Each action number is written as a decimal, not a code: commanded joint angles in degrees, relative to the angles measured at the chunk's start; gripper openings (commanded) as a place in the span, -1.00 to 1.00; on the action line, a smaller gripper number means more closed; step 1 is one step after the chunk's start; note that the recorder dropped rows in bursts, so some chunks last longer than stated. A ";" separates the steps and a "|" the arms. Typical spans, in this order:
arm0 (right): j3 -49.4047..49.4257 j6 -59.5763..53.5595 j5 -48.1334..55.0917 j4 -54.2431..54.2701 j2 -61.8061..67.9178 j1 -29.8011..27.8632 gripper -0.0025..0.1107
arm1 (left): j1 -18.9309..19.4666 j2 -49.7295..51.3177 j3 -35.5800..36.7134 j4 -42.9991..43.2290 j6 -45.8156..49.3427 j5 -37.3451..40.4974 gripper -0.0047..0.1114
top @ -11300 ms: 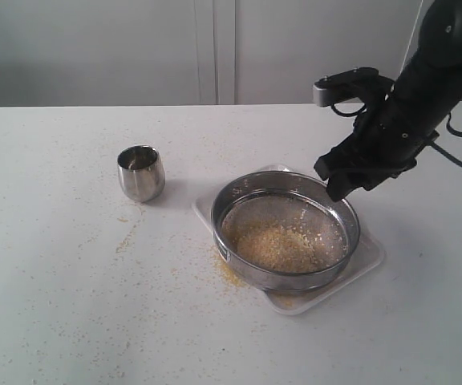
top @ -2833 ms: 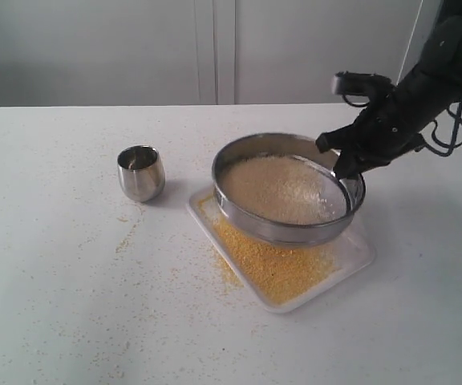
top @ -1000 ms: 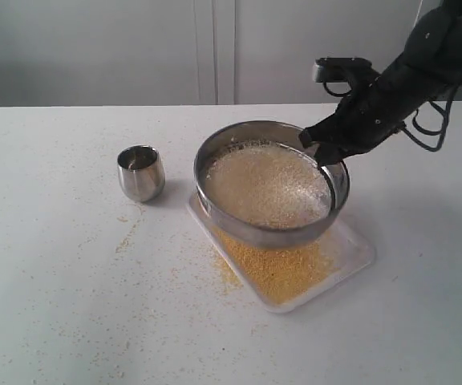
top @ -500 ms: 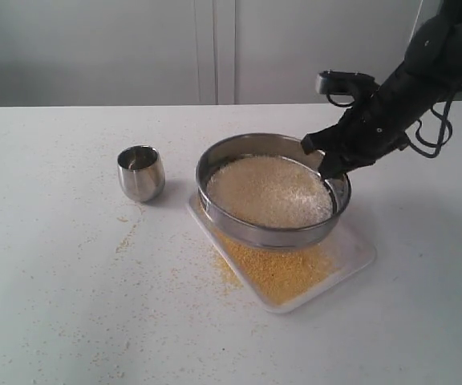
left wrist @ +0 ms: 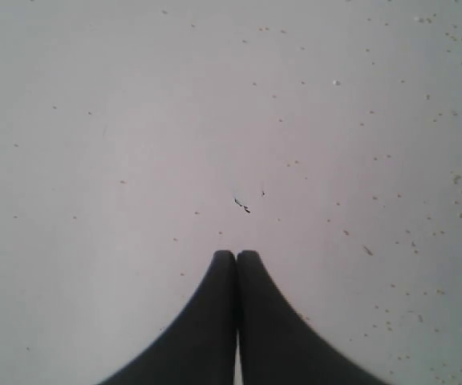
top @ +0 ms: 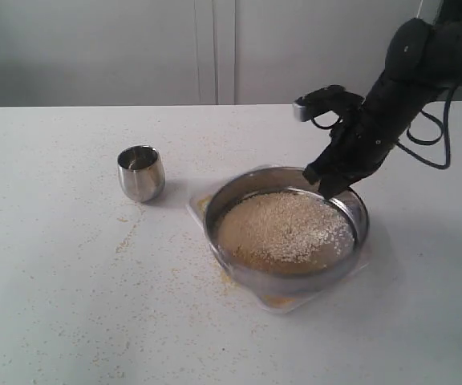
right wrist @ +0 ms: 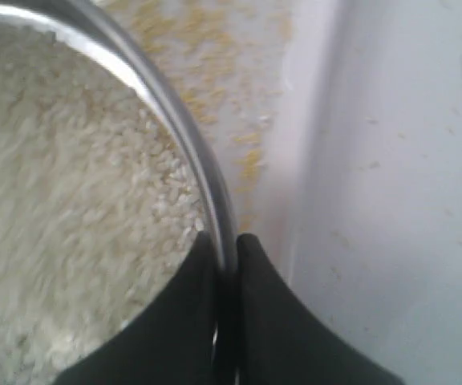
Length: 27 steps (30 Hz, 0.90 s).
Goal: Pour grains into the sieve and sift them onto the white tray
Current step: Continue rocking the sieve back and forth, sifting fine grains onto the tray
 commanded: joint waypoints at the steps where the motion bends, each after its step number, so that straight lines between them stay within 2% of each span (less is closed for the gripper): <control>1: -0.54 0.16 -2.90 7.83 -0.84 -0.53 -0.96 | 0.20 -0.44 0.20 -0.14 -0.51 0.48 -0.92; 2: -0.54 -11.89 0.39 8.29 -0.84 -0.15 -0.96 | 0.20 -0.44 0.20 -0.14 -0.51 0.48 -0.92; 3: -0.54 -15.92 1.41 7.12 -0.84 0.02 -0.96 | 0.20 -0.44 0.20 -0.14 -0.51 0.48 -0.92; 7: -0.54 14.74 -8.74 6.55 -0.74 -1.25 -0.96 | 0.20 -0.44 0.20 -0.14 -0.51 0.48 -0.92; 8: -0.54 12.46 -8.03 7.96 -0.74 -1.05 -0.96 | 0.20 -0.44 0.20 -0.14 -0.51 0.48 -0.92; 11: -0.64 -15.60 -0.12 8.30 -0.86 0.44 -0.96 | 0.20 -0.44 0.20 -0.14 -0.51 0.48 -0.92; 12: -0.64 -12.15 -1.91 5.95 -0.86 0.44 -0.96 | 0.20 -0.44 0.20 -0.14 -0.51 0.48 -0.92; 15: -0.42 19.77 -10.83 1.41 -0.62 -1.41 -0.96 | 0.20 -0.44 0.20 -0.14 -0.51 0.48 -0.92; 16: -0.42 21.64 -10.55 3.04 -0.49 -1.42 -0.96 | 0.20 -0.44 0.20 -0.14 -0.51 0.48 -0.92; 18: -0.53 0.18 -4.27 8.86 -0.49 -0.21 -0.96 | 0.20 -0.44 0.20 -0.14 -0.51 0.48 -0.92; 20: -0.64 -17.15 2.09 8.16 -0.49 0.35 -0.96 | 0.20 -0.44 0.20 -0.14 -0.51 0.48 -0.92; 21: -0.64 -12.79 0.45 5.78 -0.49 0.16 -0.96 | 0.20 -0.44 0.20 -0.14 -0.51 0.48 -0.92; 24: -0.53 18.51 -8.74 4.10 -0.19 -2.18 -0.96 | 0.20 -0.44 0.20 -0.14 -0.51 0.48 -0.92; 25: -0.53 18.93 -8.44 6.05 -0.19 -2.17 -0.96 | 0.20 -0.44 0.20 -0.14 -0.51 0.48 -0.92; 26: -0.53 11.20 -6.19 9.45 -0.19 -1.91 -0.96 | 0.20 -0.44 0.20 -0.14 -0.51 0.48 -0.92; 27: -0.65 -1.92 -2.37 12.06 -0.19 -1.41 -0.96 | 0.20 -0.44 0.20 -0.14 -0.51 0.48 -0.92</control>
